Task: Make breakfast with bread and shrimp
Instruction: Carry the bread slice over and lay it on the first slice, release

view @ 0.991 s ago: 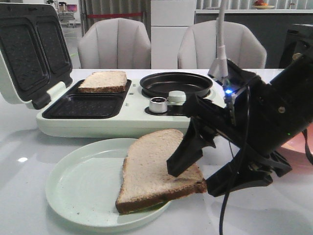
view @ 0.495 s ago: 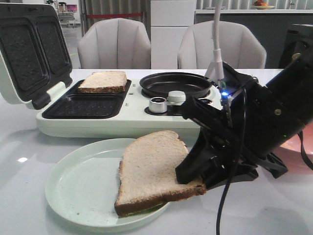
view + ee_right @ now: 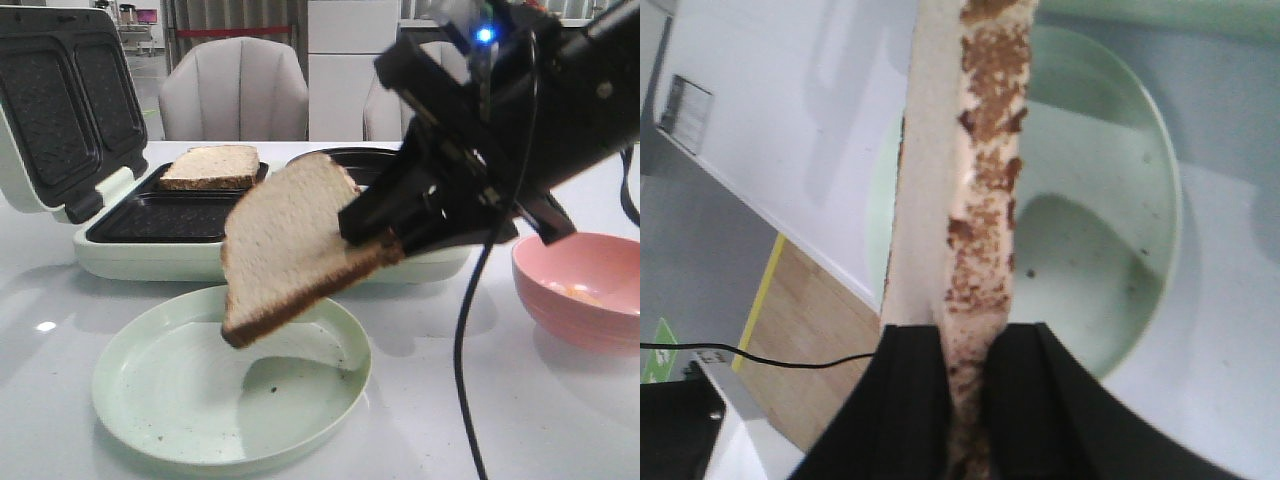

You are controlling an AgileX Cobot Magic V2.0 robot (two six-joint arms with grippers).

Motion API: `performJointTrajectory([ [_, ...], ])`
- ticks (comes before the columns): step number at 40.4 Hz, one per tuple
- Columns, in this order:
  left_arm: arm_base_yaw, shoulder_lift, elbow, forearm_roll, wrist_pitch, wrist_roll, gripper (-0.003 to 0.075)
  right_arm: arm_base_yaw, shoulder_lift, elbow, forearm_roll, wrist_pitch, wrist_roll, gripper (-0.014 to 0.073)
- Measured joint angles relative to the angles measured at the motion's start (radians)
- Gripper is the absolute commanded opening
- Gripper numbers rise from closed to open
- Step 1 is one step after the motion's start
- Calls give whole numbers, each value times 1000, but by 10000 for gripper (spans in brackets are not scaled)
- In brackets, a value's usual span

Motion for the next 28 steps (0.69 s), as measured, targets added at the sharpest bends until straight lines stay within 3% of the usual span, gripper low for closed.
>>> performJointTrajectory([
  [6, 0, 0, 0, 0, 0, 0, 454, 8, -12, -85, 57, 13, -1, 114],
  [14, 0, 0, 0, 0, 0, -2, 454, 65, 62, -226, 120, -86, -2, 114],
  [28, 0, 0, 0, 0, 0, -2, 454, 126, 403, -566, 224, -184, -2, 115],
])
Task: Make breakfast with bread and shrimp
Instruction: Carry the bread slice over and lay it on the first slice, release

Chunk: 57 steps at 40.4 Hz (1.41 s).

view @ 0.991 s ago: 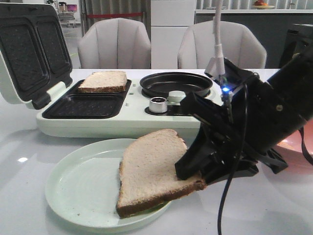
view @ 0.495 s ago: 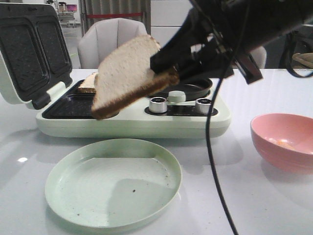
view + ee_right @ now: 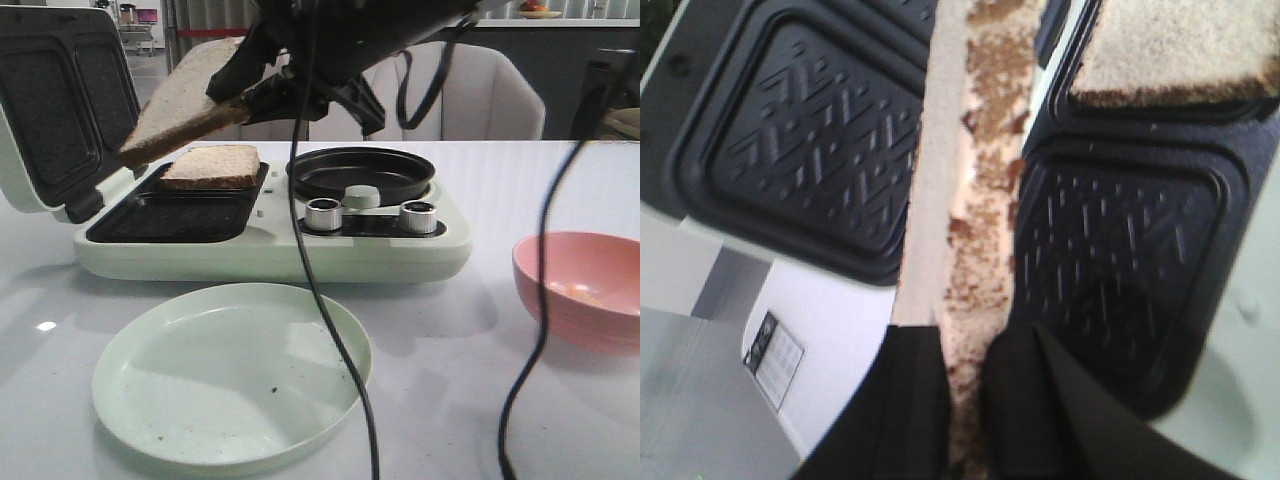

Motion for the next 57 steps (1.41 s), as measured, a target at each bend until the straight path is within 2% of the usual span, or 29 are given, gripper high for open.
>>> performJointTrajectory([
  [7, 0, 0, 0, 0, 0, 0, 454, 2, 162, -130, 32, 20, 0, 168],
  [15, 0, 0, 0, 0, 0, 0, 454, 2, 243, -175, 38, 50, -12, 463],
  [18, 0, 0, 0, 0, 0, 0, 454, 2, 242, -178, 26, 57, -14, 506],
  [27, 0, 0, 0, 0, 0, 0, 454, 2, 194, -176, -99, 59, -14, 496],
  [32, 0, 0, 0, 0, 0, 0, 454, 2, 104, -176, -216, 77, 8, 426],
  [38, 0, 0, 0, 0, 0, 0, 454, 2, -45, -142, -423, 95, 116, 342],
  [47, 0, 0, 0, 0, 0, 0, 454, 2, -328, 67, -809, 93, 321, 316],
  [57, 0, 0, 0, 0, 0, 0, 454, 0, -674, 372, -1007, 81, 451, 316],
])
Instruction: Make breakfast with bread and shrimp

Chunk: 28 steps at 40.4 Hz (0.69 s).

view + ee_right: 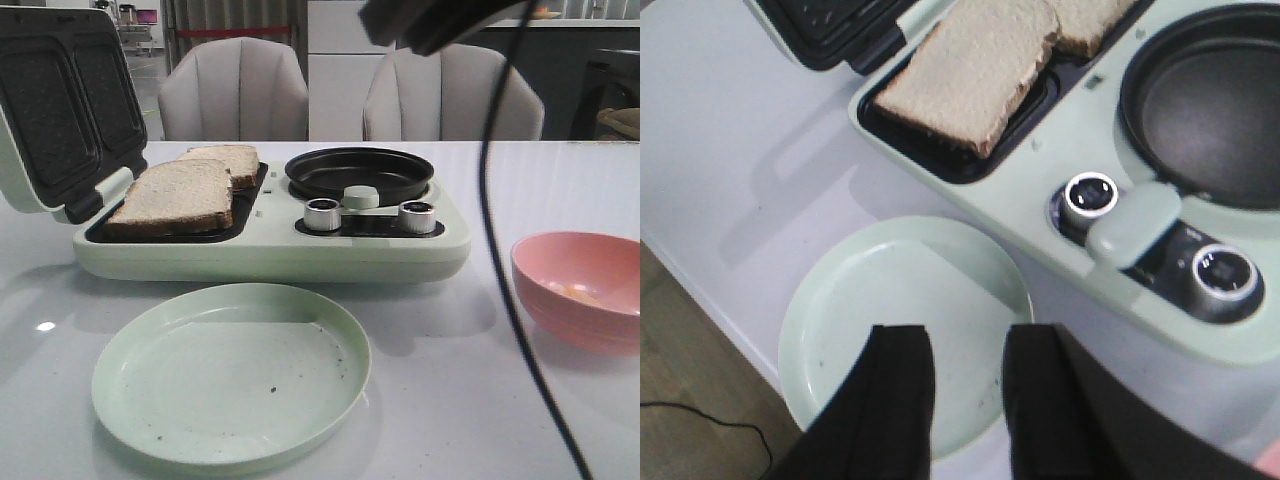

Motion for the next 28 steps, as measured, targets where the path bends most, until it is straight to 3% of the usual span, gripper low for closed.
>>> performJointTrajectory([
  [6, 0, 0, 0, 0, 0, 0, 454, -6, -116, 88, -133, 79, 133, 316],
  [14, 0, 0, 0, 0, 0, 0, 454, -11, -220, 101, -409, 253, 384, 316],
  [28, 0, 0, 0, 0, 0, 0, 454, -16, -483, 233, -473, 275, 437, 316],
])
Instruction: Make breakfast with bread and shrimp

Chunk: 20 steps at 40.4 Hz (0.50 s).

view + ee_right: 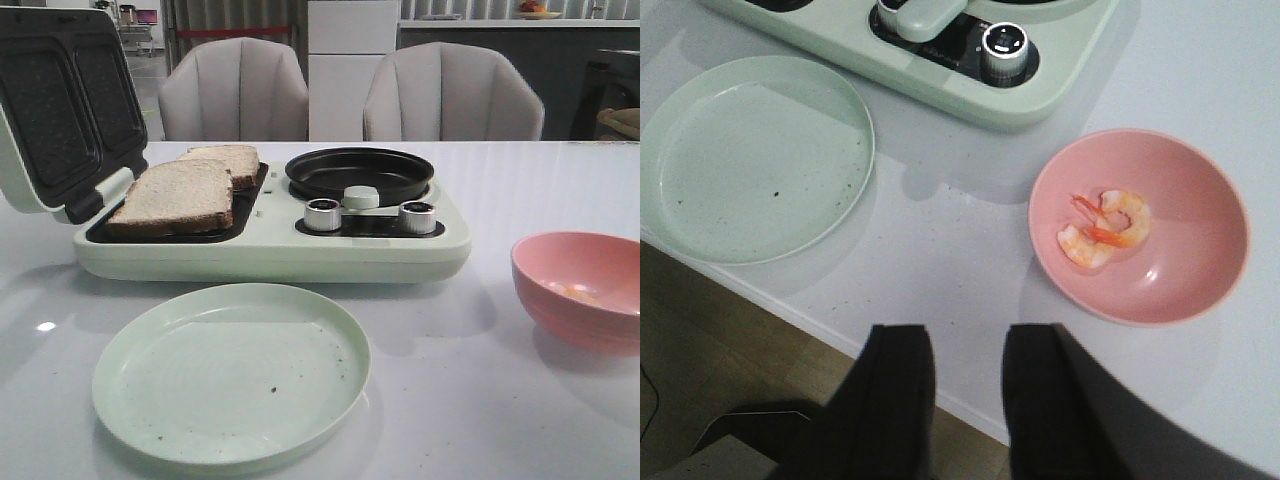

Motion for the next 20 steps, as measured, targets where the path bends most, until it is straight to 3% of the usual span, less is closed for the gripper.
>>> performJointTrajectory([
  [9, 0, 0, 0, 0, 0, 0, 454, 0, -132, 90, -2, -12, 3, 316],
  [20, 0, 0, 0, 0, 0, 0, 454, 0, -154, 97, -5, -20, 2, 316],
])
